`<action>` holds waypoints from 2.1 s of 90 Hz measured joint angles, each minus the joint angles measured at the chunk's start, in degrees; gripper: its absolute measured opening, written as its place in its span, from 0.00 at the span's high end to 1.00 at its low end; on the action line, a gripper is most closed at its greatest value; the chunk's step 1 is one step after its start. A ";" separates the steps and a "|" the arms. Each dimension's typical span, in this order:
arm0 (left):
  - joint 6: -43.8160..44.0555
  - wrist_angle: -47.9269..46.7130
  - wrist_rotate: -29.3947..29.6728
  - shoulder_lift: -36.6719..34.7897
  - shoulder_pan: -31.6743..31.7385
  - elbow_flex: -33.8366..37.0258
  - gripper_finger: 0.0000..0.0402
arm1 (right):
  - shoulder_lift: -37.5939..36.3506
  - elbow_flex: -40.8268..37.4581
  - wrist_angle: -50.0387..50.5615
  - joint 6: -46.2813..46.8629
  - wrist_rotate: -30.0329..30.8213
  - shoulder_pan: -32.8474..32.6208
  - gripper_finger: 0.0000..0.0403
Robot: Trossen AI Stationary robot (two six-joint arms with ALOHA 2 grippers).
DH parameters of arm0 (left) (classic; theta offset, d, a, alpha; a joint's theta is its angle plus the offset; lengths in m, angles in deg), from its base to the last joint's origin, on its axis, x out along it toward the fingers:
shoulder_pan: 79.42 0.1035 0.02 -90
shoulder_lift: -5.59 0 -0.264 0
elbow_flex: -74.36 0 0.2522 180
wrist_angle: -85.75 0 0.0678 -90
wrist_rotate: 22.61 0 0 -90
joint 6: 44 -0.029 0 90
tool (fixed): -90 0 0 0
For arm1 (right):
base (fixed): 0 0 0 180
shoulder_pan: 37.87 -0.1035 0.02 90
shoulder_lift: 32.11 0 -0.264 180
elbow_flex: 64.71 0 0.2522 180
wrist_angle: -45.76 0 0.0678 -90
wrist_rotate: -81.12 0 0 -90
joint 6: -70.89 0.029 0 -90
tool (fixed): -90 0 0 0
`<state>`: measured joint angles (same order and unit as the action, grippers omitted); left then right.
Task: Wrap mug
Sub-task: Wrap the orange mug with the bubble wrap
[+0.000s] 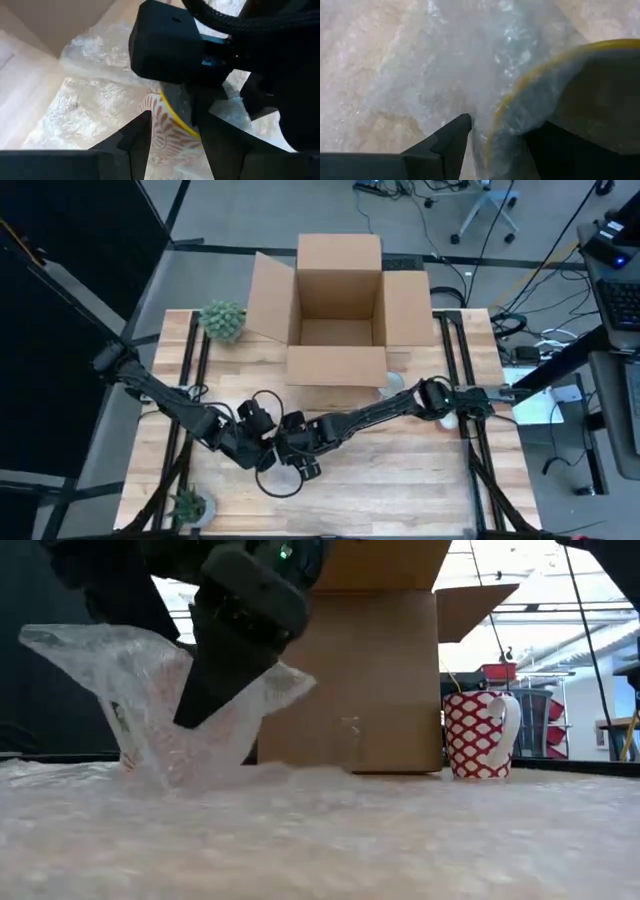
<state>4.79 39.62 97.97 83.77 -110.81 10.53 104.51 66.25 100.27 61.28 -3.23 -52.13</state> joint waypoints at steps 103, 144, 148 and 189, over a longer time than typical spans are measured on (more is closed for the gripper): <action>3.31 -13.42 2.47 -10.54 -3.26 -0.15 0.63 | -0.22 1.49 2.41 -17.24 3.65 3.21 0.96; 2.80 -14.05 2.64 -10.54 -3.26 -0.17 0.63 | -6.14 1.45 6.09 -15.81 4.85 3.23 0.97; 2.80 -14.34 2.66 -10.54 -3.26 -0.17 0.63 | -7.70 1.51 7.79 -14.84 4.87 3.23 0.97; 3.41 -13.53 2.65 -10.56 -3.26 -0.17 0.63 | -12.63 -0.72 30.53 -0.32 -6.39 -1.15 0.97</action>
<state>8.20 26.09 100.62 73.21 -114.08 10.36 91.88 65.53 130.80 60.97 -9.63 -53.28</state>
